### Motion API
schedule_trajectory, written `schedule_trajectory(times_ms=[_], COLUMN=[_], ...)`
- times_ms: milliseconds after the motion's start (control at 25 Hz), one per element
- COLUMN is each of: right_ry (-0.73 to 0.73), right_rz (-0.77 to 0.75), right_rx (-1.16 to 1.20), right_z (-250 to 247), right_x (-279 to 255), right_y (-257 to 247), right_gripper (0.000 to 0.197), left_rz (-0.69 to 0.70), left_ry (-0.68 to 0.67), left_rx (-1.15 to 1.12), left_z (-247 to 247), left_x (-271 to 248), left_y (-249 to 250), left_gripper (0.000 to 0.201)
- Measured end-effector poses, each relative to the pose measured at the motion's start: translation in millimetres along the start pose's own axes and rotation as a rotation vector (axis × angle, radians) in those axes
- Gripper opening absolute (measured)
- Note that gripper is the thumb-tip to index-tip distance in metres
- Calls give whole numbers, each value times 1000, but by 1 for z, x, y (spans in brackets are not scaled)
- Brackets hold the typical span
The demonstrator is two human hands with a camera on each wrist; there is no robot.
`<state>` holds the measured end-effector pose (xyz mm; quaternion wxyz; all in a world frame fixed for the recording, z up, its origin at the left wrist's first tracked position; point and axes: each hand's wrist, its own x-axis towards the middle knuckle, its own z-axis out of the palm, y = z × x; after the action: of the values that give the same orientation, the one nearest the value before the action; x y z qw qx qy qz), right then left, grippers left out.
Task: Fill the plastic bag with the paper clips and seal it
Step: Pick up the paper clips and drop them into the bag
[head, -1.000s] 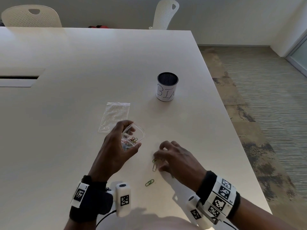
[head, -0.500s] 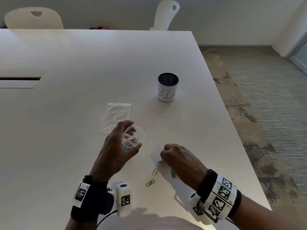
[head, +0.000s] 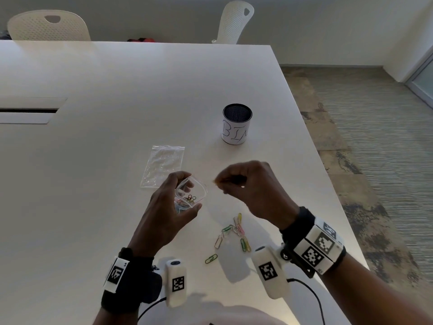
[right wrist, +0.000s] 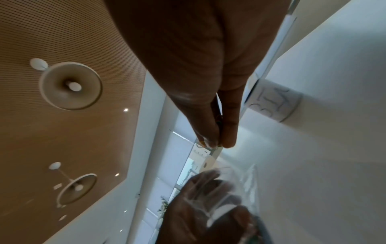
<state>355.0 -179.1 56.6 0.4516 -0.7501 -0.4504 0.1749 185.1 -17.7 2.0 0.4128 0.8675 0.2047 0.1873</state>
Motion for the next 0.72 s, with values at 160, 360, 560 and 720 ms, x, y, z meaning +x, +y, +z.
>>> schedule_trajectory(times_ms=[160, 360, 560, 720], right_ry=[-112, -219, -103, -200], right_rz=[-181, -219, -226, -149], right_rx=[-92, -204, -224, -226], right_z=[20, 38, 27, 8], right_x=[20, 28, 28, 8], right_y=[-26, -31, -32, -13], right_gripper=[10, 9, 8, 8], left_rz=[-15, -10, -10, 2], left_ry=[-1, 4, 4, 8], left_rx=[-9, -3, 4, 5], left_z=[0, -2, -2, -2], left_x=[-1, -2, -2, -1], left_y=[4, 6, 4, 1], left_gripper=[61, 59, 60, 62])
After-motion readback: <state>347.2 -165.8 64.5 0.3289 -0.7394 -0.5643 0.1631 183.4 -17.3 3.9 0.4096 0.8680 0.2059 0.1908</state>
